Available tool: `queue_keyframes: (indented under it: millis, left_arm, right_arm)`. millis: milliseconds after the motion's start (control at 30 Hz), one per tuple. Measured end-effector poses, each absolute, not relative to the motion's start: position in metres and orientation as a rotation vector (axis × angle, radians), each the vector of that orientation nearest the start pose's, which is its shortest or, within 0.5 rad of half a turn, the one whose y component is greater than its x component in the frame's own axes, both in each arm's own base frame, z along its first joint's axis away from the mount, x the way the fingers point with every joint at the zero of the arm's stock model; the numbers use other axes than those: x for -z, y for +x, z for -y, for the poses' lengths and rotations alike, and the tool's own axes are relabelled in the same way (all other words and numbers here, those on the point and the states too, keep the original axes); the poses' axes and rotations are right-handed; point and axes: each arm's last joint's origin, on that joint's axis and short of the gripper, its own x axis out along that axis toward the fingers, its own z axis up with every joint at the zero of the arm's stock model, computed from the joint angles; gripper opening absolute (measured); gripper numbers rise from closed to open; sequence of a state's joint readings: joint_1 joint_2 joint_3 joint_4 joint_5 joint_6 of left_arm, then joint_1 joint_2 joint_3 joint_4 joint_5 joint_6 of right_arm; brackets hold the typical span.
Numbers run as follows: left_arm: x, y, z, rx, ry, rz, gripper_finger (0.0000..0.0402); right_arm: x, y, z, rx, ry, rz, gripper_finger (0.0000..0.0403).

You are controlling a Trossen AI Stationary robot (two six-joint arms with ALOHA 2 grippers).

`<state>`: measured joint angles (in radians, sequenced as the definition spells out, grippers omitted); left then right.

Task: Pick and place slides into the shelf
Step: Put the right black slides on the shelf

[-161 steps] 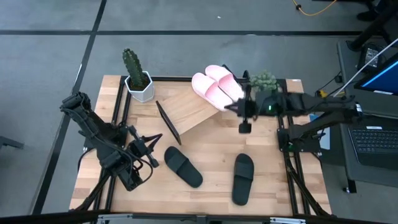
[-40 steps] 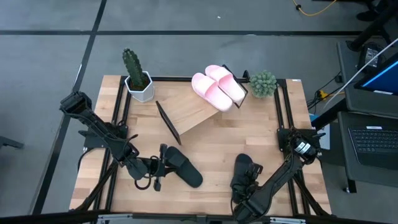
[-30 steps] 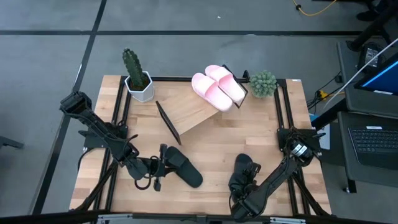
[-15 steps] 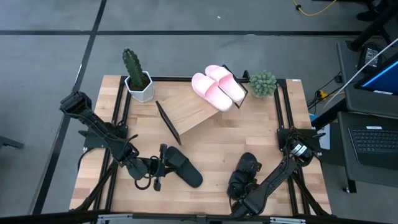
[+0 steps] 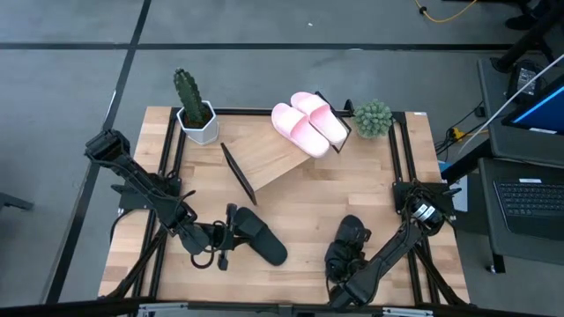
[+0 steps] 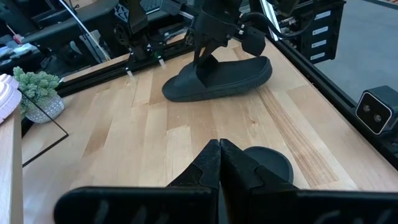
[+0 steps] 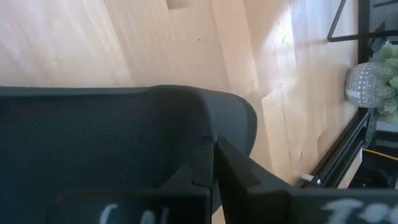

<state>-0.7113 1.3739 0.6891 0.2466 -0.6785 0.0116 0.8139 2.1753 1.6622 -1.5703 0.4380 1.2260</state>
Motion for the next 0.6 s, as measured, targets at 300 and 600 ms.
queue_keyframes:
  millis: [300, 600]
  left_arm:
    - [-0.216, 0.222, 0.168, 0.034, 0.292, -0.336, 0.0]
    - [-0.215, 0.222, 0.167, 0.035, 0.298, -0.344, 0.0]
  right_arm:
    - [-0.203, 0.267, -0.259, 0.635, -0.337, -1.255, 0.0007]
    - [-0.236, 0.271, -0.255, 0.498, -0.539, -1.142, 0.0007]
